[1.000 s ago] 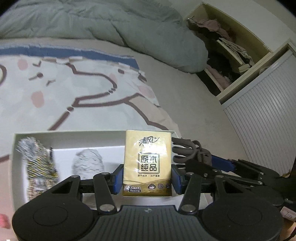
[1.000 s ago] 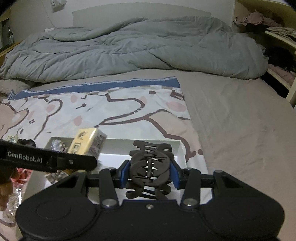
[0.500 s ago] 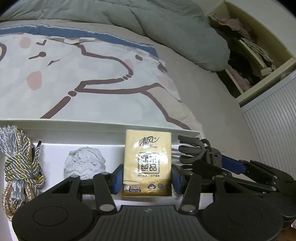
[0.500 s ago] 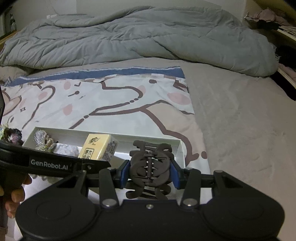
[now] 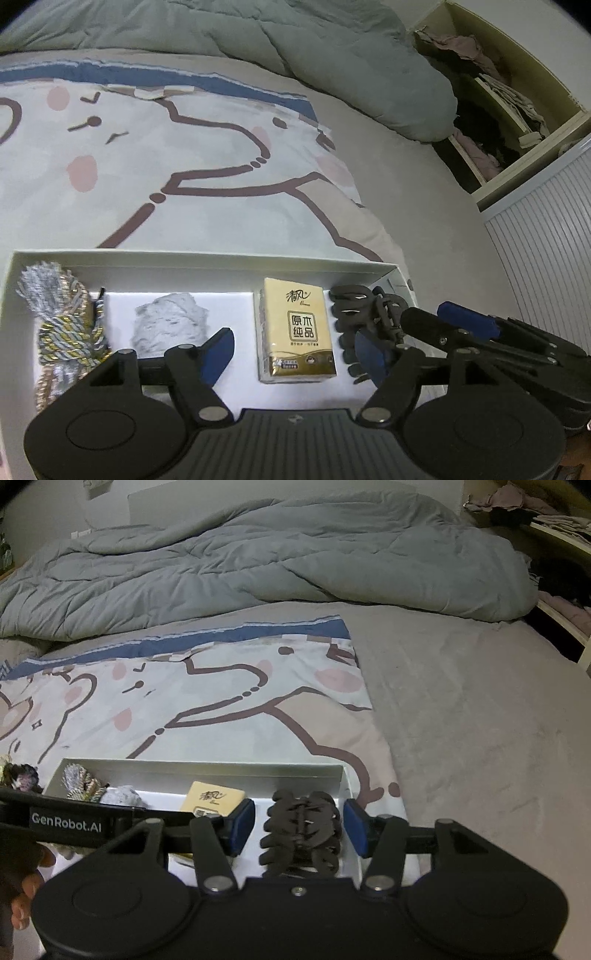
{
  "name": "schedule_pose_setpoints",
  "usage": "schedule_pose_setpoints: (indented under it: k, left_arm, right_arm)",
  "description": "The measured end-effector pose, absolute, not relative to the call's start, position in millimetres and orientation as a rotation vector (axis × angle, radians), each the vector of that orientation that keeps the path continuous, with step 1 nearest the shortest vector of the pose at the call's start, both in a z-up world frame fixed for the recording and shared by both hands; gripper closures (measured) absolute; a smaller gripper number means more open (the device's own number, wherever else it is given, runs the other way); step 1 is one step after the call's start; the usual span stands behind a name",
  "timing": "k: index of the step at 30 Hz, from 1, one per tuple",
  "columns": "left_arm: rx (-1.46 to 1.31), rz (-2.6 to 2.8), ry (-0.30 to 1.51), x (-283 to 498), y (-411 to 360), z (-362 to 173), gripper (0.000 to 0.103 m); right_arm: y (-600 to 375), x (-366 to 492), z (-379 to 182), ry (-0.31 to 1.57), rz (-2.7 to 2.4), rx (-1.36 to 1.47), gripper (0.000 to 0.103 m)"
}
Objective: Organize objects
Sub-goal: 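Lower the tissue pack with the left tool while the right tool lowers the claw clip into the box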
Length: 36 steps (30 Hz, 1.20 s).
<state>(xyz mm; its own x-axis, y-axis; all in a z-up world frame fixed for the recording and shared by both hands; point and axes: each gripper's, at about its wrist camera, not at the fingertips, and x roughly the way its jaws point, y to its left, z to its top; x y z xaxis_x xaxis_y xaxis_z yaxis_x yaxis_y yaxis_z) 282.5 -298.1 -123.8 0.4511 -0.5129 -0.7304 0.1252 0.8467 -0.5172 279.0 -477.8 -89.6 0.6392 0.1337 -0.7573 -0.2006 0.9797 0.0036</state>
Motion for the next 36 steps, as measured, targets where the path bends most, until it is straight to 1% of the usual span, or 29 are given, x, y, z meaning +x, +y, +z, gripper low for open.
schedule_pose_setpoints:
  k: [15,21,27,30,36]
  left_arm:
    - [-0.254,-0.410,0.908,235.8,-247.3,-42.2,0.030]
    - [-0.196,-0.402,0.864,210.7,-221.4,-16.5,0.030]
    - [-0.163,-0.399,0.836,186.8,-199.9,-1.8,0.030]
    - [-0.153,-0.398,0.825,175.6,-190.2,2.8,0.028]
    - [-0.114,-0.391,0.808,154.5,-177.5,6.8,0.018]
  right_arm:
    - [-449.4,224.8,-39.7,0.816,0.168,-0.028,0.049]
    - [-435.5,196.6,-17.3,0.783,0.149,-0.007,0.045]
    - [-423.7,168.2,-0.4,0.749,0.134,-0.002,0.043]
    - [-419.5,154.0,5.5,0.735,0.133,0.014,0.042]
    - [-410.0,127.4,12.1,0.709,0.117,0.026,0.040]
